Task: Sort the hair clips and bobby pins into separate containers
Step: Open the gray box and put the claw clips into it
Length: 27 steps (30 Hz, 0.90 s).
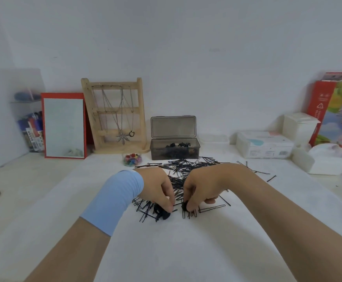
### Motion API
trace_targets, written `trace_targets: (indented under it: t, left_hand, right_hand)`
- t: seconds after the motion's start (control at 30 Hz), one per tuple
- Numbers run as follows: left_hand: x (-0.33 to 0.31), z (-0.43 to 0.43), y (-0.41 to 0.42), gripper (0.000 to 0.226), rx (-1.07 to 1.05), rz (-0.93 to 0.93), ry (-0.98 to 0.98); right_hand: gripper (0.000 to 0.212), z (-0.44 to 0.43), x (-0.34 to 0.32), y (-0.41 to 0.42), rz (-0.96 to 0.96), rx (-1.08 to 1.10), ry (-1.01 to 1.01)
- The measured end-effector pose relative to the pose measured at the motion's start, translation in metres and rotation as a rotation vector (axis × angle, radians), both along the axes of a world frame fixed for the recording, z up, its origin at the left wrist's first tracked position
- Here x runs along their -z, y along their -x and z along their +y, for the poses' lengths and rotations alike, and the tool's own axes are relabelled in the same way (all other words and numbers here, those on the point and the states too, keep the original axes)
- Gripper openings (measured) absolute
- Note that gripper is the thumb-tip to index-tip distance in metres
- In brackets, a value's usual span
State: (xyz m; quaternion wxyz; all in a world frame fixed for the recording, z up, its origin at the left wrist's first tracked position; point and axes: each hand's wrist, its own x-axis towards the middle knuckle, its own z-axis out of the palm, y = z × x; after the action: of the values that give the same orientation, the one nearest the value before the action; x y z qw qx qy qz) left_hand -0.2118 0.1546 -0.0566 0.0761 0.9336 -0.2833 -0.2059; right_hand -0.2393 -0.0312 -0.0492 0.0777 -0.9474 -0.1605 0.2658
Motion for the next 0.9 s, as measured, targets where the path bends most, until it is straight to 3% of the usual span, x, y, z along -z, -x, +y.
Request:
trace_targets:
  t: [0.1, 0.23, 0.4, 0.53, 0.9]
  left_hand:
    - [0.000, 0.002, 0.002, 0.018, 0.029, -0.015, -0.002]
    - [0.000, 0.005, 0.002, 0.019, -0.035, 0.049, 0.040]
    - [0.002, 0.005, 0.002, 0.027, -0.087, 0.091, 0.088]
    - [0.000, 0.007, -0.008, 0.033, -0.054, 0.048, 0.058]
    - [-0.044, -0.003, -0.108, 0.031, -0.163, -0.222, 0.343]
  right_hand:
    - [0.016, -0.003, -0.004, -0.003, -0.073, 0.018, -0.109]
    - [0.024, -0.009, -0.006, -0.012, -0.298, 0.068, -0.174]
    - [0.023, -0.014, -0.001, -0.020, -0.334, 0.120, -0.228]
    - [0.022, -0.017, 0.002, -0.027, -0.327, 0.138, -0.273]
    - [0.022, -0.043, -0.011, -0.105, -0.518, 0.242, -0.303]
